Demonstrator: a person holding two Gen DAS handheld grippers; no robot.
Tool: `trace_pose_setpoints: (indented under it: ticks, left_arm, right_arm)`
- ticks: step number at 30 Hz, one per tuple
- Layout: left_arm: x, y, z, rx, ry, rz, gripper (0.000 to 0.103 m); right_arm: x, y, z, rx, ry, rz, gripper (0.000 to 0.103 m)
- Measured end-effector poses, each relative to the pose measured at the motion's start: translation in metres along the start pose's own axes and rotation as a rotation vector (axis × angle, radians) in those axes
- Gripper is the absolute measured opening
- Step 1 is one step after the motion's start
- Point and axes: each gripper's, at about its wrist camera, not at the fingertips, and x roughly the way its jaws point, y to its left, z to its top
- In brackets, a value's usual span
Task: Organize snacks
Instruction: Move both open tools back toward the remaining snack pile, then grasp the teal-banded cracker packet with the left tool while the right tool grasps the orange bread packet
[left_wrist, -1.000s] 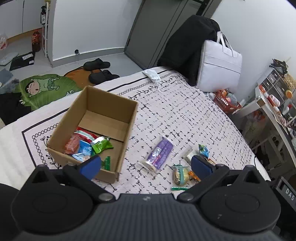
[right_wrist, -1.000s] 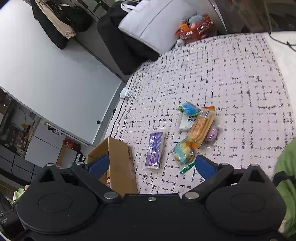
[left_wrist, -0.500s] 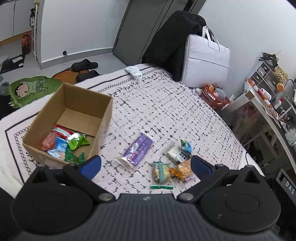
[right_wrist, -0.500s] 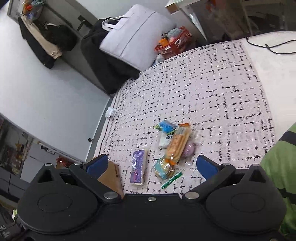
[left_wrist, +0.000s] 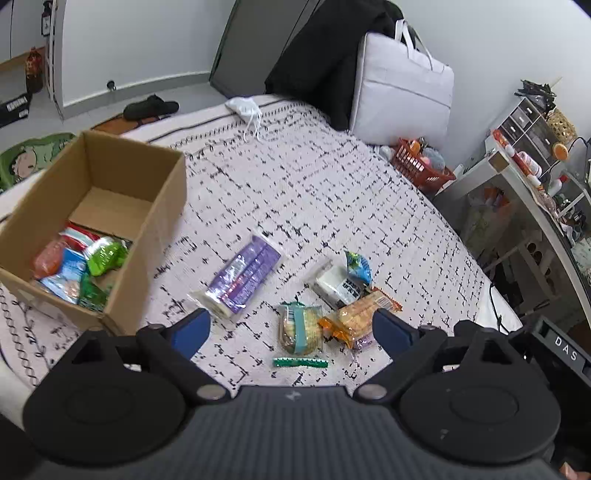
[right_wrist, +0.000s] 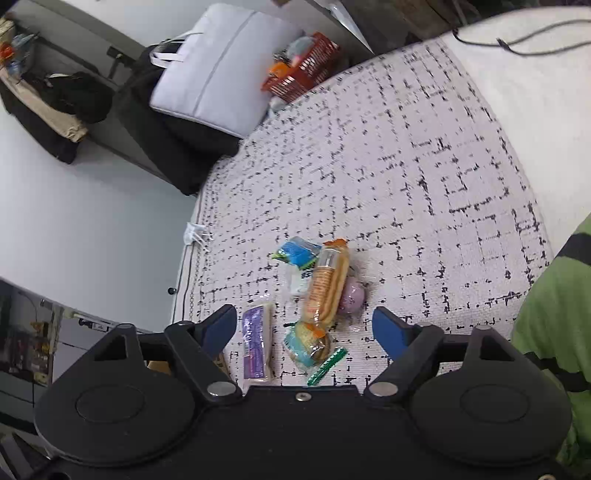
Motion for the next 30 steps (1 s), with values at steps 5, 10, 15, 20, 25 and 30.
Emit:
trace_pose_setpoints:
  ticks: [5,10,15,20,25,30]
  left_arm:
    - [0.024,-0.001,-0.002,-0.005,0.036,-0.002,0.082]
    - [0.053,0.001,-0.003,-0.029,0.082,-0.004,0.073]
    - [0.077,0.006,-0.004,-0.052,0.126,-0.004,0.059]
    - [0.1,0.007,-0.003,-0.057,0.16,-0.008,0.057]
    - [0.118,0.007,-0.003,-0.063,0.19,-0.014,0.056]
    - [0.133,0.007,-0.004,-0.066,0.217,-0.027,0.056]
  right_arm:
    - [0.015,-0.003,0.004,0.039,0.012,0.005,0.067]
    - [0.03,-0.007,0.008,0.079,0.021,-0.017,0.065]
    - [0.052,-0.01,0.009,0.11,0.064,-0.034,0.056]
    - [0.071,-0.01,0.006,0.125,0.109,-0.031,0.052]
    - [0.086,-0.01,0.002,0.137,0.149,-0.038,0.052]
    - [0.102,-0.006,-0.001,0.123,0.188,-0.042,0.053]
